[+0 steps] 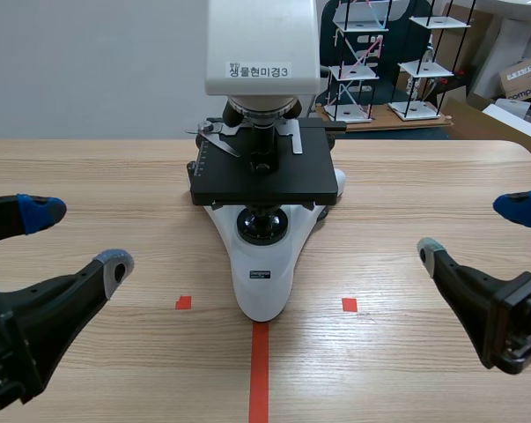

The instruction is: Point at the objective lens

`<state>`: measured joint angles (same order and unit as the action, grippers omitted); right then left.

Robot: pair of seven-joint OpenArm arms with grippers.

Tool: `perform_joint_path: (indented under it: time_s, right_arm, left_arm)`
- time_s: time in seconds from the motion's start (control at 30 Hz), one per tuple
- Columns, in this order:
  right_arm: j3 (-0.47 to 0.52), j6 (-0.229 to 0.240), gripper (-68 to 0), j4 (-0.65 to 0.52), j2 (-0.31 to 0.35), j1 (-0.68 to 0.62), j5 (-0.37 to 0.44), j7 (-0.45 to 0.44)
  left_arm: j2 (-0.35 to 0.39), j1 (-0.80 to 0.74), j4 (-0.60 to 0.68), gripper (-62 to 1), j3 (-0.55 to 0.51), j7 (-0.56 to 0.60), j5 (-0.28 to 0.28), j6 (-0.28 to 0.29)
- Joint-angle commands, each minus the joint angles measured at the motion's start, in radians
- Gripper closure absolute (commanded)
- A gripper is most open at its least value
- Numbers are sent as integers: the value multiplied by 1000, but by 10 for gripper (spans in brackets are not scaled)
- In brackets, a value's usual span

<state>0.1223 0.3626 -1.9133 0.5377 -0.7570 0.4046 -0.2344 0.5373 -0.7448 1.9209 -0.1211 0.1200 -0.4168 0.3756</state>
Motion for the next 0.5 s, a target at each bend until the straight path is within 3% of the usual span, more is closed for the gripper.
perform_joint_path:
  time_s: [0.0, 0.27, 0.33, 0.47]
  right_arm:
    - [1, 0, -536, -12, 2, 9, 6, -14]
    - [1, 0, -536, -12, 2, 9, 6, -15]
    - [1, 0, -536, -12, 2, 9, 6, -15]
    - [1, 0, -536, -12, 2, 9, 6, -15]
  left_arm:
    - [-5, 0, 6, -529, 1, 10, -10, 2]
    - [-5, 0, 6, -519, 1, 18, -10, 2]
    - [-5, 0, 6, -464, 1, 18, -10, 2]
    - [-5, 0, 6, -289, 10, 28, -10, 2]
